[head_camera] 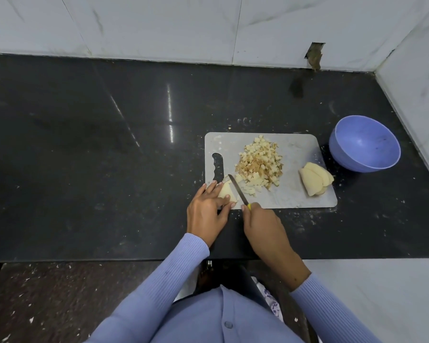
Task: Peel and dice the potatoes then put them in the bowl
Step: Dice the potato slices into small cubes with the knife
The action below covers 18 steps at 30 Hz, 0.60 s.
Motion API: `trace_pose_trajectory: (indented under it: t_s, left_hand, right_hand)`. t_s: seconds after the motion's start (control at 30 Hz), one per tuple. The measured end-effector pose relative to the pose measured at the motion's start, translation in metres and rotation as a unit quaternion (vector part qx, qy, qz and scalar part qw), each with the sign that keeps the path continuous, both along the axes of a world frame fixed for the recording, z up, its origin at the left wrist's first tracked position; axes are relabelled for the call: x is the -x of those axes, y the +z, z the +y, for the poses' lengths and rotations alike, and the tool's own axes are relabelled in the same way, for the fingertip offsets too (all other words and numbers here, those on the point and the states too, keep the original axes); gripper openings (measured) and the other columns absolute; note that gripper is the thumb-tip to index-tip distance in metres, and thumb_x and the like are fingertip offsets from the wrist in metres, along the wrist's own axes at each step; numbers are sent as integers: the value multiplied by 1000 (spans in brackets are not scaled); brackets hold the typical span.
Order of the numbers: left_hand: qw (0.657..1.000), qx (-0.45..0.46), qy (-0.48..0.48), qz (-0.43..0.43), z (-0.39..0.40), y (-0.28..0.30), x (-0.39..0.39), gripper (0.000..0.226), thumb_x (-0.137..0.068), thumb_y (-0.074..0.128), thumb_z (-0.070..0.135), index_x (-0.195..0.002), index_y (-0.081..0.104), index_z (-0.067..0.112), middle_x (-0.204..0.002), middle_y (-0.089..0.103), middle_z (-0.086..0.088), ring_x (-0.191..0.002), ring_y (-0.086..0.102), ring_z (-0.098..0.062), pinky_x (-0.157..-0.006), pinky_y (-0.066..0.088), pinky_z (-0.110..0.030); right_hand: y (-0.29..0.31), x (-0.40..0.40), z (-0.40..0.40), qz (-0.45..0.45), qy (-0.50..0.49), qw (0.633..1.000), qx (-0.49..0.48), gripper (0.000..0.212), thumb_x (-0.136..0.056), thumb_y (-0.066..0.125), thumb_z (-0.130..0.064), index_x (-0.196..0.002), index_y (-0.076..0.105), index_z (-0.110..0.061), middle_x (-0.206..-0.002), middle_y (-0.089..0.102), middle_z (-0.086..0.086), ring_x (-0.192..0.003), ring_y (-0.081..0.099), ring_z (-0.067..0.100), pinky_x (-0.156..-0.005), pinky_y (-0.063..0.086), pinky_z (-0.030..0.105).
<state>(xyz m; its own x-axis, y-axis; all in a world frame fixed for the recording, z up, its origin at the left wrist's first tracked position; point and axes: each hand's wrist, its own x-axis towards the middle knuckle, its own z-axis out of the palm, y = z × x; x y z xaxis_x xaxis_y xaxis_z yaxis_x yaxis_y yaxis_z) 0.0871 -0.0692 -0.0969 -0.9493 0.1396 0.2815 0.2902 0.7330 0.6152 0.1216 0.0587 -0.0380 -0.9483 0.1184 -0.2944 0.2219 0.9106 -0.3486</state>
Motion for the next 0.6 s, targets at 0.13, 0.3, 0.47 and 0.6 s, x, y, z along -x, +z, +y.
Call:
trace_pose_trajectory:
  t_s: [0.13,0.3,0.47,0.6]
  left_hand:
    - [1000,-4,-4,1,0,0,1,13,-70,84,14,-81,78,10,-110,68,-14,-109,63,-27,-104,35,-41]
    - [999,-27,-19,0,-2,-1,2,12,-71,83,13,-82,78,10,-113,67,-13,-112,62,-27,-104,38,-40]
    - [998,-40,-38,-1,-5,-2,4,12,-73,81,13,-84,78,9,-115,66,-13,-114,60,-26,-103,42,-40]
    - [998,-48,-35,-9,-5,-3,3,12,-74,80,15,-85,78,11,-115,66,-11,-116,59,-24,-104,41,-37]
  right_hand:
    - [-4,5,2,-7,-12,1000,-3,37,-103,26,-36,-100,50,-9,-90,62,10,-86,60,30,-63,36,32]
    - [0,0,9,0,-9,1000,2,34,-103,26,-36,-93,48,-12,-78,54,4,-77,56,27,-63,35,32]
    - [-4,3,1,-9,2,1000,9,32,-102,26,-38,-87,42,-15,-75,51,2,-71,50,23,-62,36,32]
    - [-7,2,2,-18,-11,1000,-5,32,-103,26,-36,-92,47,-13,-85,58,7,-78,54,26,-63,35,32]
